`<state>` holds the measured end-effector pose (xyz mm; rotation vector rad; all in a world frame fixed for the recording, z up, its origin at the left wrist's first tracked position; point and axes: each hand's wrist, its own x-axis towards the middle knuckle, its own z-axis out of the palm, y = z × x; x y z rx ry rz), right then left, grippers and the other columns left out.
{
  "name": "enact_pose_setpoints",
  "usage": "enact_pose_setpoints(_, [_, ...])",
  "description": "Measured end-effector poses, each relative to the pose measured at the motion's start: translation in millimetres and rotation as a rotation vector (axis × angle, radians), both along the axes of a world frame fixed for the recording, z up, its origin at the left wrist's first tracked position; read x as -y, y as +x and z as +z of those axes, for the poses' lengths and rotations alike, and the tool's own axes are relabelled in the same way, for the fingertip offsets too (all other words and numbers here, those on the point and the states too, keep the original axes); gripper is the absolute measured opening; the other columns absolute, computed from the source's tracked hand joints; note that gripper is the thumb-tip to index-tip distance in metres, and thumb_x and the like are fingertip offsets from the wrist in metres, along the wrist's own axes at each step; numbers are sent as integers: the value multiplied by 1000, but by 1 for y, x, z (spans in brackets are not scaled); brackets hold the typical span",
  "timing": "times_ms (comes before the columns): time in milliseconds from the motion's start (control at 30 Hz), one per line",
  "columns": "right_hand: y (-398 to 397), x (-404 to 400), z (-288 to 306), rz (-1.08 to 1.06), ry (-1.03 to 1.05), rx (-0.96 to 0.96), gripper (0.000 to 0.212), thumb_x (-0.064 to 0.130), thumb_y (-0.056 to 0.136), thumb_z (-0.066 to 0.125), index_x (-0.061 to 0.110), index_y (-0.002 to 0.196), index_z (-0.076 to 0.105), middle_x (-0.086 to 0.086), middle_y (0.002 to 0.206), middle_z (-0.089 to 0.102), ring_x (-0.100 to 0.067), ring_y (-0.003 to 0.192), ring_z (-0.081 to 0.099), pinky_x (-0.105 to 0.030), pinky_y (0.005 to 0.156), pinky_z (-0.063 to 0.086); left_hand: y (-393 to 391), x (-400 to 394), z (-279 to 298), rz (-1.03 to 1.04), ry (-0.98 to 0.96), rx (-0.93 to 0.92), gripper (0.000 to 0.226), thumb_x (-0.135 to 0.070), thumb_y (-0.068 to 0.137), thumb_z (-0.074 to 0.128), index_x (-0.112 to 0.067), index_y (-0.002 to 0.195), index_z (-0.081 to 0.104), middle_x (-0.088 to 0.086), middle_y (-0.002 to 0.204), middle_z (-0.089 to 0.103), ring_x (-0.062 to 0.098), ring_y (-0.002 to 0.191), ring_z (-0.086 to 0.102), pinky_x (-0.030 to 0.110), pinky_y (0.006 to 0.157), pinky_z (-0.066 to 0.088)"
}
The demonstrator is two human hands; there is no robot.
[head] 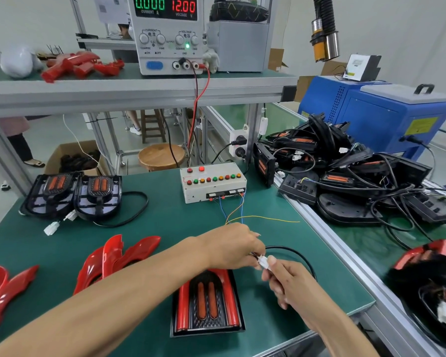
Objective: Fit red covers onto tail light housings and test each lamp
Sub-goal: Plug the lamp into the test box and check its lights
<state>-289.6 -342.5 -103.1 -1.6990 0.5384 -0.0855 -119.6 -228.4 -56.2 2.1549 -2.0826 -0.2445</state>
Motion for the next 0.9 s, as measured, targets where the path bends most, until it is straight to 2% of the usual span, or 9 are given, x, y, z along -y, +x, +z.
enact_pose_setpoints(233, [4,-6,-3,-42,4,-32,47,38,108,43,9,81,69,0,54,47,-15,43,37,-32,48,39,5,3,-3,-1,16,17,20,-24,98,66,-12,112,75,11,98,77,30,108,67,40,115,39])
enact_pose_setpoints(333, [5,-13,2,-77,-308,-84,47,49,104,43,21,71,60,2,54,57,-17,46,51,-33,55,46,7,4,3,11,59,51,22,-27,97,67,-17,115,74,5,106,76,27,107,65,43,114,38])
enact_pose_setpoints(433, [-1,-22,1,-145,-683,1,24,55,97,47,35,89,57,15,77,61,-13,79,61,-28,71,47,7,4,1,15,86,146,29,-38,94,68,-19,116,73,1,105,76,26,104,65,45,115,37])
enact_pose_setpoints(500, [-5,-31,-2,-248,-869,49,28,41,98,60,27,121,66,12,111,64,-15,108,60,-27,85,45,5,3,-2,14,76,198,44,-53,92,66,-17,116,72,3,102,76,28,101,67,44,119,32])
enact_pose_setpoints(533, [-6,-36,-6,-302,-934,137,29,33,97,65,20,123,68,6,117,64,-18,112,59,-26,87,44,6,1,-3,23,66,177,53,-61,90,65,-18,119,72,4,104,76,28,104,66,44,120,31])
enact_pose_setpoints(600, [-9,-48,-10,-397,-1006,329,21,26,95,65,13,110,73,2,109,65,-16,101,60,-19,81,43,10,-6,-3,55,53,64,66,-72,86,61,-24,129,68,-2,119,74,23,115,63,41,119,33])
enact_pose_setpoints(700, [-14,-70,-11,-382,-914,486,19,30,91,58,19,94,73,12,93,60,7,73,52,-7,64,40,22,-17,2,162,-53,-61,60,-72,91,52,-27,126,70,-9,126,71,15,120,59,36,106,45])
enact_pose_setpoints(833, [-16,-93,-18,-386,-750,353,6,18,85,75,24,82,75,15,69,63,7,53,51,-1,58,39,48,-25,3,453,-348,-199,47,-47,103,47,-12,81,69,1,80,68,21,79,60,39,78,49])
enact_pose_setpoints(900, [-15,-98,-19,-362,-642,187,9,23,84,81,28,79,77,11,67,70,2,58,61,-7,65,45,67,-27,-1,659,-416,-231,37,-35,104,51,-10,82,68,2,82,68,23,82,60,40,79,51])
